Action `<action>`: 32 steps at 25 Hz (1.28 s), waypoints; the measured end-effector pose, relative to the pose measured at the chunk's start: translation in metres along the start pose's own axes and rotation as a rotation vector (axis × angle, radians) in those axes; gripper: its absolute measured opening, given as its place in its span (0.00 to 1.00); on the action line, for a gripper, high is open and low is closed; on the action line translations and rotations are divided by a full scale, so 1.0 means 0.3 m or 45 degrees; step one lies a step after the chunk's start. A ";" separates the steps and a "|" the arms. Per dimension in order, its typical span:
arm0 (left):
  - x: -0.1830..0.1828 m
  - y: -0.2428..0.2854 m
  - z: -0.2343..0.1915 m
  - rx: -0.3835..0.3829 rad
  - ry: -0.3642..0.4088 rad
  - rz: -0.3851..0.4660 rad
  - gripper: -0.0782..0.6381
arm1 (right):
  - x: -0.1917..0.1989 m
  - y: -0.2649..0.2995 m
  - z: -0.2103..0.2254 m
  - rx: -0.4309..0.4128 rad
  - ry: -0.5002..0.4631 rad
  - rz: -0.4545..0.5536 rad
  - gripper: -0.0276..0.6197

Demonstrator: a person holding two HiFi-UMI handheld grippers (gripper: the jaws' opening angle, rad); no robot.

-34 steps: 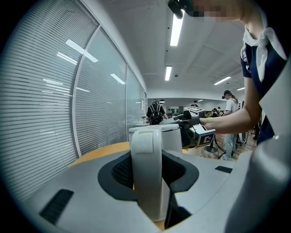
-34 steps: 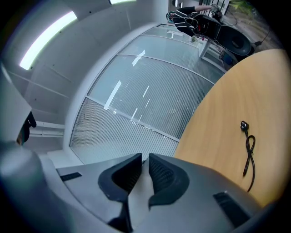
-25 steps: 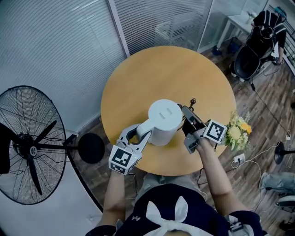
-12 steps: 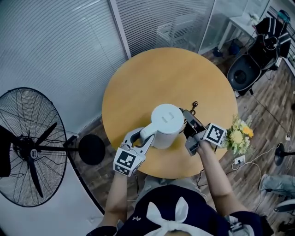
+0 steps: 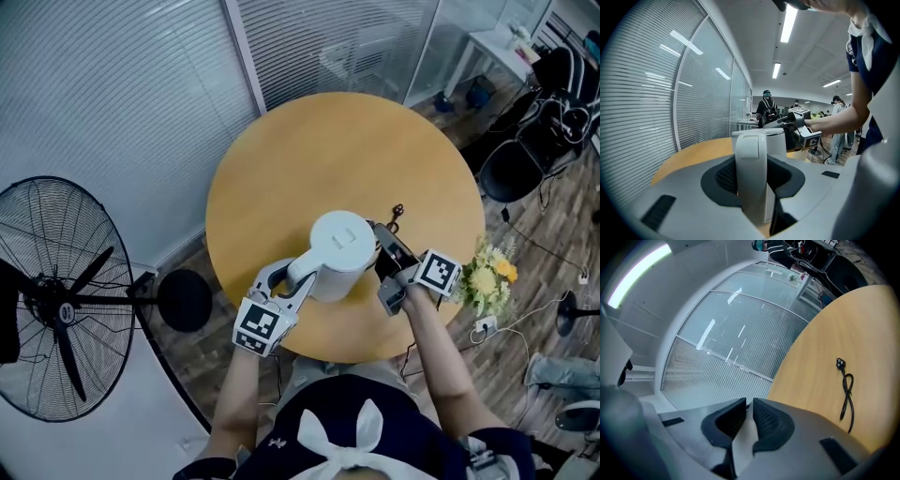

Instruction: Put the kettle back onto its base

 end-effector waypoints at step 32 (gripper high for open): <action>0.056 -0.022 0.073 0.030 -0.071 -0.056 0.32 | 0.033 0.002 -0.012 -0.063 0.042 -0.014 0.11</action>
Point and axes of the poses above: the fingertips, and each gripper's own axes: y forward along the fingers, z to its right, x out of its underside, the point moved 5 cm from there along -y, backward along the fingers, and after that the axes turned 3 degrees about z, right-handed, at the moved point
